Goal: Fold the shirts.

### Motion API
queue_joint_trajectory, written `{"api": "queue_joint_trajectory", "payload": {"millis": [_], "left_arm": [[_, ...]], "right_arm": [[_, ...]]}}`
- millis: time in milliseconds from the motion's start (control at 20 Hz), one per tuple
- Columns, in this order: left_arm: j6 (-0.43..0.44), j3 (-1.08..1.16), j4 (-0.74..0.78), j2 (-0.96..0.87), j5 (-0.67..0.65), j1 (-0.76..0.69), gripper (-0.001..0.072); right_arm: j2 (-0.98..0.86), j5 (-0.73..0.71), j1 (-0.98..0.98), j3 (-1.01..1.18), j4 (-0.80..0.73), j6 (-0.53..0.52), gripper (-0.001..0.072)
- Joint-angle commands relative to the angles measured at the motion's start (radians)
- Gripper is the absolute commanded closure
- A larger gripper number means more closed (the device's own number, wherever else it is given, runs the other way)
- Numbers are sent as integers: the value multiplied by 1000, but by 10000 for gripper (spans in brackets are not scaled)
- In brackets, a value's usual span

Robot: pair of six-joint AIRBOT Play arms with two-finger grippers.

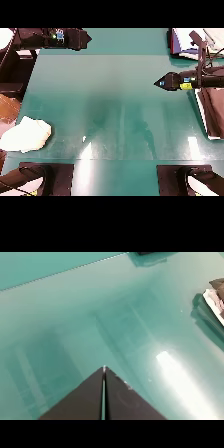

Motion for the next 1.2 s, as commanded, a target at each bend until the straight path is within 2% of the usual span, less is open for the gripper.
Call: {"api": "queue_joint_trajectory", "payload": {"millis": [0, 700, 850, 1000, 1150], "left_arm": [[0, 0, 0, 0, 1, 0, 682], [0, 0, 15, 0, 32, 2, 682], [1, 5, 55, 56, -141, 72, 682], [0, -26, 291, 163, -414, 179, 682], [-14, -206, 531, 257, -646, 273, 680]], "right_arm": [[-1, -1, 2, 1, 0, 0, 691], [-1, 8, 2, 1, 0, 0, 691], [-1, 13, 2, 1, 0, 0, 691], [-1, 29, 2, 1, 0, 0, 691], [-1, 16, 2, 1, 0, 0, 691]]}}
